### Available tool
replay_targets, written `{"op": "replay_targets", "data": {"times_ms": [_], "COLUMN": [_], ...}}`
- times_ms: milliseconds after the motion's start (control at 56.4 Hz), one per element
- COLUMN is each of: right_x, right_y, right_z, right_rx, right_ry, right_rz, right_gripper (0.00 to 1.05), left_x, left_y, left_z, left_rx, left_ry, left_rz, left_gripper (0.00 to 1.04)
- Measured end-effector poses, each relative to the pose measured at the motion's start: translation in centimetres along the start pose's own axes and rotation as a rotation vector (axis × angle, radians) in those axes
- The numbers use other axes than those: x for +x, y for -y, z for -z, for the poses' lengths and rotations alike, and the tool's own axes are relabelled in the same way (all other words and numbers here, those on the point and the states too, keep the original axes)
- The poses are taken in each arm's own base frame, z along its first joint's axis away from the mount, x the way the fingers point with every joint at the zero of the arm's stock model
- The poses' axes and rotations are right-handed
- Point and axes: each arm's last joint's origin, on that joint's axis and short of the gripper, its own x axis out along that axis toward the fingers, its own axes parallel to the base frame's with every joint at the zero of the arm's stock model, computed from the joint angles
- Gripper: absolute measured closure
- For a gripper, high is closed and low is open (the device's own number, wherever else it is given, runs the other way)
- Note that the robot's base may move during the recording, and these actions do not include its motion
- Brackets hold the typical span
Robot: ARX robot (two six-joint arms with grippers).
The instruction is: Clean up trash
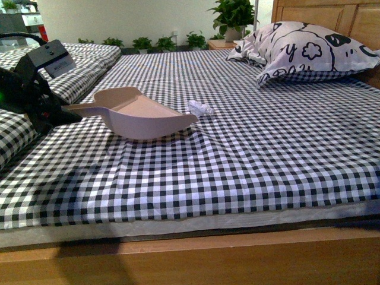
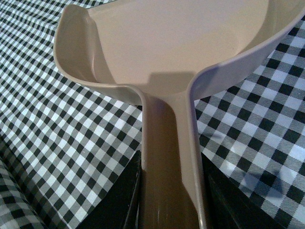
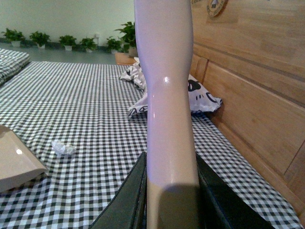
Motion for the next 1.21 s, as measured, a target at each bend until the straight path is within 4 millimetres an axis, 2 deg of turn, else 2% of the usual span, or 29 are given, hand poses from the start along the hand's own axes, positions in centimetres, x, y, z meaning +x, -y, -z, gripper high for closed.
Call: {"op": "replay_targets", "data": {"times_ms": [301,567,1205], "right_x": [0.0,0.0,0.0], "right_y": [0.0,0.0,0.0], "right_z": [0.0,0.0,0.0], "right_rx": [0.0,0.0,0.0], "right_ry": [0.0,0.0,0.0], "right_rz": [0.0,0.0,0.0], "right_gripper": [0.83,0.83,0.83], "left_x": [2.2,3.6,3.7], "left_y": [-0.6,-0.9,-1.8], "left_z": [-1.4,-1.2,-2.2], "left_rx": [0.025,0.03,0.084], "left_ry": [-0.006,-0.045,-0.093], "left_rz": [0.063,0.104,0.139], "left_gripper": [0.76,0.76,0.76]}}
